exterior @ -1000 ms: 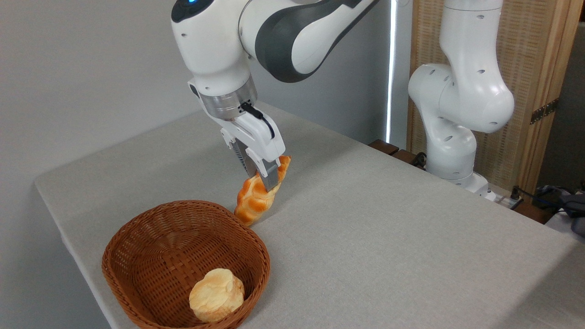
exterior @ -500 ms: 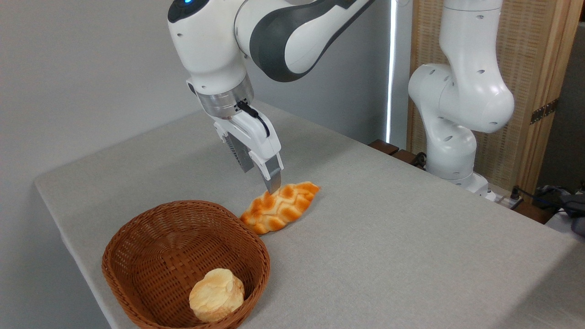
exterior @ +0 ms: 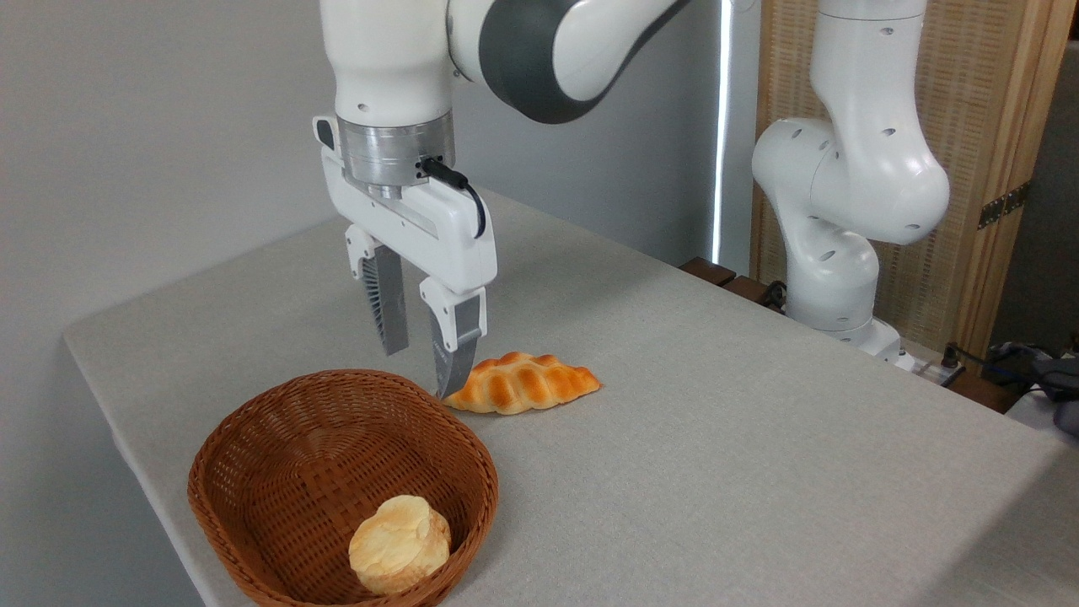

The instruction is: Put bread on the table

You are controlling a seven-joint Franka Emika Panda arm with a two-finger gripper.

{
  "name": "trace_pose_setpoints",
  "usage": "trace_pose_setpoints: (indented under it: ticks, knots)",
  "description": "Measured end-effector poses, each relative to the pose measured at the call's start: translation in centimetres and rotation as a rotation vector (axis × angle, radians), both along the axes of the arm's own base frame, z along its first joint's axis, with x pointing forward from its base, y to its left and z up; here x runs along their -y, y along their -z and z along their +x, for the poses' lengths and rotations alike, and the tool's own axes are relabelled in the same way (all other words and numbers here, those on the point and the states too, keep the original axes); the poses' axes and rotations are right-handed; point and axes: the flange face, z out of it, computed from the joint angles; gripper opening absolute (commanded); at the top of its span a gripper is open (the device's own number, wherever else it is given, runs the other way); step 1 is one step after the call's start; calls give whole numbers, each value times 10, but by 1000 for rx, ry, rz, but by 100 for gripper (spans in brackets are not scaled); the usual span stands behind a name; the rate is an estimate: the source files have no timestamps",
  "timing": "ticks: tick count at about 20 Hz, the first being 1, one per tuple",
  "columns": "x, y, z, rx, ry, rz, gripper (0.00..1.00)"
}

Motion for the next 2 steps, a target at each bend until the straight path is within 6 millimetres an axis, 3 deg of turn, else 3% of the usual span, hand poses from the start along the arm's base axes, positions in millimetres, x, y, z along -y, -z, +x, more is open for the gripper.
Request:
trace_pose_setpoints:
  ticks: [2]
  knots:
    - [-9, 2, 4, 12, -17, 0, 100]
